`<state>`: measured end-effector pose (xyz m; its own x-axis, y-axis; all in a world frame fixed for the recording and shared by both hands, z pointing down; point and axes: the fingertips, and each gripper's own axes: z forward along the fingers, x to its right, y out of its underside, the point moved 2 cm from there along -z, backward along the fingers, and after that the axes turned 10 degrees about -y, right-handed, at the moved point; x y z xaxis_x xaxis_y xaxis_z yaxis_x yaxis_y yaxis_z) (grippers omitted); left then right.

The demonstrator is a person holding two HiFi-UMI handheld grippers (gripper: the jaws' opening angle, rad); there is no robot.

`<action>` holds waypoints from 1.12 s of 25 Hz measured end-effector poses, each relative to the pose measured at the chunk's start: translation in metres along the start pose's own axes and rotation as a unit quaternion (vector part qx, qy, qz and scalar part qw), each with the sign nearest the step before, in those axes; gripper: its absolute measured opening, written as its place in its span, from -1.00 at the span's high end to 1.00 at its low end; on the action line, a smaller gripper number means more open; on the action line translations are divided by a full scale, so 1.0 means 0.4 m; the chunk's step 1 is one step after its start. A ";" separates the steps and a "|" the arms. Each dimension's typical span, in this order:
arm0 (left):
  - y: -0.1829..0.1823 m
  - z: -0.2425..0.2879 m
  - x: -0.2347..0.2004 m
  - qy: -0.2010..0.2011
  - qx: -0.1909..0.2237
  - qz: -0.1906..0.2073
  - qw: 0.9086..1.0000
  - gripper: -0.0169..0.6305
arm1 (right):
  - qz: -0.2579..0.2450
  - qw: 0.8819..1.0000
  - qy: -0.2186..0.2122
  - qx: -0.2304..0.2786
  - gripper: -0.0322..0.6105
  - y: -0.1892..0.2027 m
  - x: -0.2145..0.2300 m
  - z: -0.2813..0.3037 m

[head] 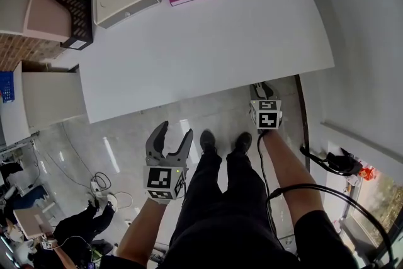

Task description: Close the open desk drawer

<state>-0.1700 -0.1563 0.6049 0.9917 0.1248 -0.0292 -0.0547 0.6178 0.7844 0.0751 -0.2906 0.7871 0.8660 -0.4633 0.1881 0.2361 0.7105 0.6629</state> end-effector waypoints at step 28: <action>-0.314 -0.078 0.091 0.043 0.142 0.007 0.989 0.08 | -0.049 0.981 0.023 0.186 0.43 -0.288 -0.054 -0.488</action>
<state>-0.1307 -0.2051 0.4859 0.9770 0.2049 -0.0595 -0.0219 0.3735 0.9274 0.1153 -0.2591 0.5652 0.8681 -0.4895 0.0821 0.1503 0.4169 0.8964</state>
